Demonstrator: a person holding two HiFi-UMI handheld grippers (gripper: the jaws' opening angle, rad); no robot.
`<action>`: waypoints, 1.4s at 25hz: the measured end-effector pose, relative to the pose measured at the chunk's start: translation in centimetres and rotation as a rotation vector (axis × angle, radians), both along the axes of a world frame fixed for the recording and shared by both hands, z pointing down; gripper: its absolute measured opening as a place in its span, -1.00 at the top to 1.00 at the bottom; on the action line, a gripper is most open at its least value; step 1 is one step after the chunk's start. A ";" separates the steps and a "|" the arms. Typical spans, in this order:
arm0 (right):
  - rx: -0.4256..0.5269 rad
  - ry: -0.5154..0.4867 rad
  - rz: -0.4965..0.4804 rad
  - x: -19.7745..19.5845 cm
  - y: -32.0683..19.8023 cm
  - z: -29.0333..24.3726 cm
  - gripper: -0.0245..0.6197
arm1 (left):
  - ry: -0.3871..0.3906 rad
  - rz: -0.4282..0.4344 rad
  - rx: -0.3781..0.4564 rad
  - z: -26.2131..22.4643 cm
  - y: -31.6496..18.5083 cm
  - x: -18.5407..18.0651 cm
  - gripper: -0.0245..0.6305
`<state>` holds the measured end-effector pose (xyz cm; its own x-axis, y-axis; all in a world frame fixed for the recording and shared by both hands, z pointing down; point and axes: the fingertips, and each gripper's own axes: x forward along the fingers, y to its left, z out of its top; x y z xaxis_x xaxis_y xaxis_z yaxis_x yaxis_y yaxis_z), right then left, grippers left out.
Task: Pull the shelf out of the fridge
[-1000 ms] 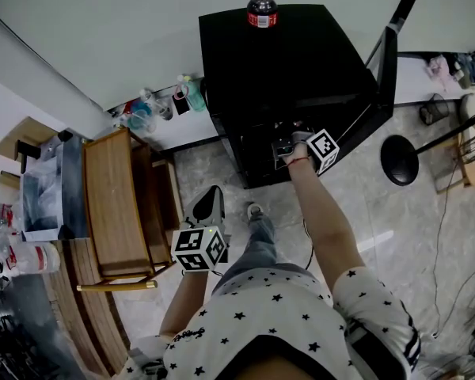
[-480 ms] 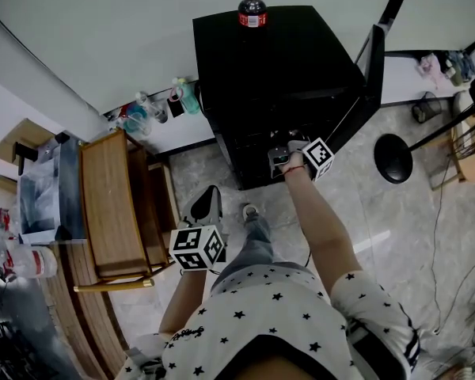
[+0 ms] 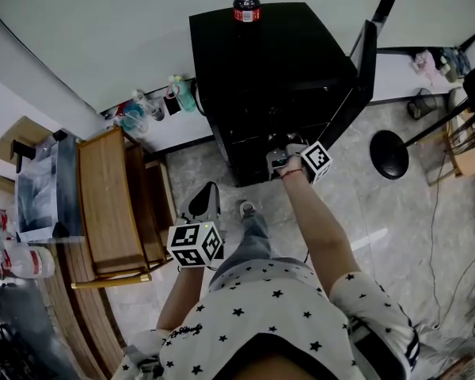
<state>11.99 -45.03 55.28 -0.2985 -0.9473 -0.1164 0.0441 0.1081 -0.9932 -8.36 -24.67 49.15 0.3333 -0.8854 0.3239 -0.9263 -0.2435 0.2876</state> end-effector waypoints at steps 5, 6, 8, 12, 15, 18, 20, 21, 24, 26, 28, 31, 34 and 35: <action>0.000 -0.007 0.005 0.4 1.1 0.1 0.90 | -0.002 0.006 0.006 -0.2 0.4 0.1 0.89; 0.001 -0.008 0.007 0.5 1.3 0.1 0.90 | -0.003 0.008 0.007 -0.2 0.5 0.2 0.89; 0.006 -0.004 0.013 0.7 1.7 0.4 0.89 | -0.003 0.011 0.011 -0.4 0.7 0.3 0.89; 0.004 -0.015 0.015 0.7 2.8 0.2 0.89 | -0.005 0.018 0.018 -0.6 1.1 0.4 0.89; 0.014 -0.013 0.016 0.8 3.3 0.0 0.89 | -0.005 0.021 0.020 -0.6 1.4 0.4 0.89; 0.010 -0.017 0.017 0.9 3.9 0.2 0.89 | -0.005 0.024 0.022 -0.6 1.8 0.5 0.89; 0.003 -0.020 0.017 1.0 4.3 0.2 0.89 | -0.005 0.024 0.024 -0.6 2.0 0.6 0.89; 0.003 -0.021 0.016 1.1 4.4 0.2 0.89 | -0.005 0.024 0.025 -0.7 2.1 0.6 0.89; 0.009 -0.023 0.013 1.2 4.9 0.1 0.89 | -0.004 0.026 0.028 -0.8 2.3 0.7 0.89; 0.010 -0.023 0.010 1.2 5.2 0.1 0.89 | -0.004 0.027 0.029 -0.8 2.5 0.8 0.89; 0.019 -0.013 0.007 1.4 5.3 0.2 0.89 | -0.004 0.027 0.030 -0.8 2.6 0.8 0.89; 0.020 -0.013 0.001 1.5 5.7 0.2 0.89 | -0.004 0.029 0.032 -0.8 2.7 1.0 0.89; 0.010 -0.019 -0.007 1.5 6.0 0.1 0.89 | -0.003 0.030 0.034 -0.9 2.6 1.1 0.89; 0.008 -0.017 -0.008 1.5 6.1 0.1 0.89 | -0.002 0.031 0.034 -0.9 2.6 1.1 0.89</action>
<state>13.52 -38.89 55.41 -0.3044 -0.9437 -0.1295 0.0623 0.1159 -0.9913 -7.22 -22.04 48.22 0.3599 -0.8854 0.2943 -0.9188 -0.2816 0.2765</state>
